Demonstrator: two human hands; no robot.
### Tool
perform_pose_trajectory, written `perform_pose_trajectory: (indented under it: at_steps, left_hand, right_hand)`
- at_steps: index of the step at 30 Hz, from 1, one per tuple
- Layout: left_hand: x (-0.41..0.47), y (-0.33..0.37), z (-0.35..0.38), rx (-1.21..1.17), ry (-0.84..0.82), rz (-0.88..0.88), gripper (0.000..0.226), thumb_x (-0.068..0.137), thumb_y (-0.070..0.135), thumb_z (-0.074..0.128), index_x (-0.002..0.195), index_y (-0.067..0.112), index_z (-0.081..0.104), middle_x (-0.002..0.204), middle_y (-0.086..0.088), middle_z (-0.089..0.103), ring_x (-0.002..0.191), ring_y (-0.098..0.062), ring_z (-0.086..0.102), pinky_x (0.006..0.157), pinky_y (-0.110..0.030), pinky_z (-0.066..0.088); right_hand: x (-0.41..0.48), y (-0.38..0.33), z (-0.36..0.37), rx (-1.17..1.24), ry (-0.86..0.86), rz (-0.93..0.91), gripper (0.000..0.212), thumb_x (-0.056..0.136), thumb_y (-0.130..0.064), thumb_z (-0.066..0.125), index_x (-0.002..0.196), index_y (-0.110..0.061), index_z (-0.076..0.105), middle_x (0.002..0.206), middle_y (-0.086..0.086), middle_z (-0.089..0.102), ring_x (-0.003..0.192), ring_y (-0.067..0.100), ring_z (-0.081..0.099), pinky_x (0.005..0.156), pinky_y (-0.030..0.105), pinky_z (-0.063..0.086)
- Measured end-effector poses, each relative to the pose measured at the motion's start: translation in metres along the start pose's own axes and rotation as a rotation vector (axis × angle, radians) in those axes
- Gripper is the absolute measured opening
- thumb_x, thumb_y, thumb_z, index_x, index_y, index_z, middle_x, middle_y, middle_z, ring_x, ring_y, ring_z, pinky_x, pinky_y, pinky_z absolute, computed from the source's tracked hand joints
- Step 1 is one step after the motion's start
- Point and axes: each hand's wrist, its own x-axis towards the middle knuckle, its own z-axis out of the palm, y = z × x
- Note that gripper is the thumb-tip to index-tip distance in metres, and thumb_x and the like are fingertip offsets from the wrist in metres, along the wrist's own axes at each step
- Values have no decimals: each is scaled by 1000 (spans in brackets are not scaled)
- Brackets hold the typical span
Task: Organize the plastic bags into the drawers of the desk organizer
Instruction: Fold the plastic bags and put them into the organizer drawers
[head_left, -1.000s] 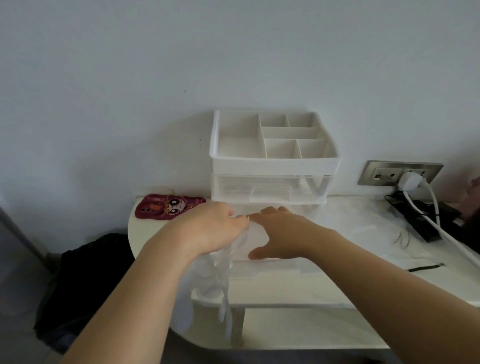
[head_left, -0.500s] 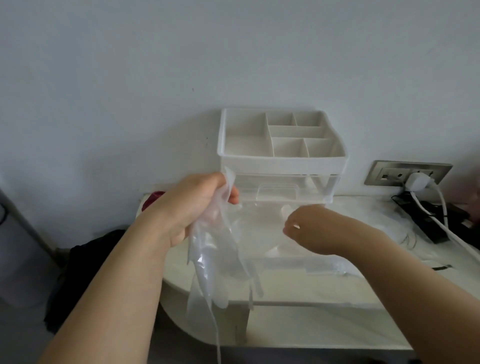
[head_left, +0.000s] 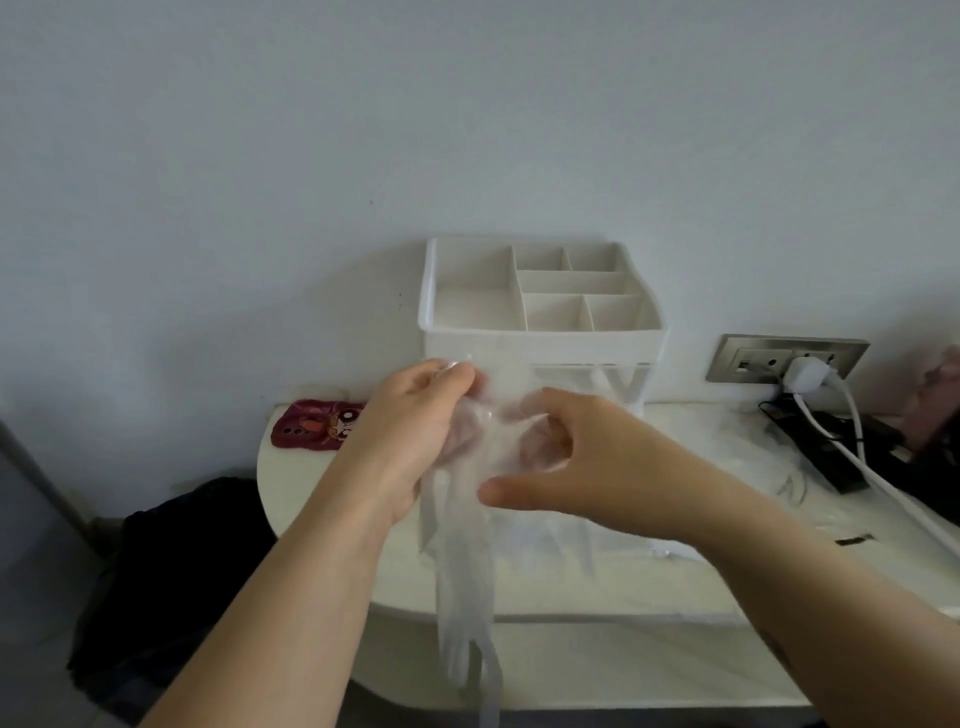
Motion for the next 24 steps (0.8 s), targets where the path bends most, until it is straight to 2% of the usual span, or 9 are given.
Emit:
perform_pose_trajectory:
  at_steps: [3, 5, 9, 13, 16, 18, 20, 22, 24]
  left_hand:
    - [-2, 3, -6, -187, -46, -85, 32, 95, 23, 54, 67, 17, 69, 67, 1, 70, 54, -8, 66, 49, -21, 53]
    - [0, 2, -14, -248, -109, -119, 28, 96, 23, 50, 79, 14, 70, 79, -1, 74, 65, -14, 71, 52, -26, 56]
    - [3, -3, -24, -310, -229, -215, 29, 97, 25, 46, 95, 11, 71, 97, -8, 74, 83, -22, 72, 57, -32, 58]
    - [5, -7, -27, -278, -306, -265, 30, 97, 25, 44, 104, 10, 68, 102, -11, 72, 88, -25, 71, 61, -32, 58]
    - [8, -13, -32, -53, -253, -202, 27, 99, 24, 44, 101, 9, 66, 93, -9, 74, 81, -25, 72, 60, -30, 57]
    - [8, -15, -37, 167, -218, -151, 28, 100, 27, 43, 98, 11, 66, 84, -5, 75, 74, -24, 72, 65, -32, 57]
    - [6, -16, -39, 451, -201, -97, 32, 100, 33, 43, 89, 16, 68, 68, 0, 72, 60, -14, 69, 65, -26, 53]
    - [5, -18, -39, 663, -142, -35, 38, 100, 34, 42, 76, 17, 65, 49, 6, 63, 42, -3, 55, 51, -14, 44]
    - [6, -19, -39, 818, -88, 19, 40, 100, 33, 41, 69, 17, 60, 53, 6, 60, 46, -4, 55, 49, -17, 42]
  right_hand:
    - [2, 6, -5, 86, 118, -15, 28, 74, -36, 77, 92, -29, 58, 69, -9, 71, 61, 1, 64, 59, 20, 48]
    - [6, 11, -16, 133, 152, 10, 24, 76, -33, 75, 91, -27, 59, 69, -9, 72, 65, 8, 65, 63, 27, 46]
    - [11, 22, -32, 190, 105, 52, 18, 80, -27, 72, 93, -25, 61, 75, -7, 74, 72, 5, 70, 82, 31, 48]
    - [18, 29, -41, 92, 90, 68, 10, 85, -19, 66, 93, -25, 62, 76, -12, 73, 66, 5, 70, 77, 31, 52]
    - [29, 35, -40, -61, 91, 89, 6, 84, -15, 65, 85, -21, 66, 71, -11, 72, 59, 1, 66, 70, 32, 54]
    - [38, 38, -31, -191, 96, 85, 7, 83, -13, 62, 82, -16, 67, 68, -7, 70, 59, 4, 64, 60, 20, 52]
    - [47, 42, -18, -356, 121, 37, 11, 86, -12, 57, 83, -10, 68, 75, -6, 66, 70, 12, 61, 62, 14, 48]
    - [53, 45, -5, -529, 155, -6, 14, 90, -16, 53, 85, -10, 65, 85, 1, 66, 81, 19, 60, 76, 27, 50]
    - [56, 46, 5, -681, 204, -42, 13, 92, -17, 50, 81, -16, 57, 86, 5, 65, 81, 26, 62, 73, 35, 51]
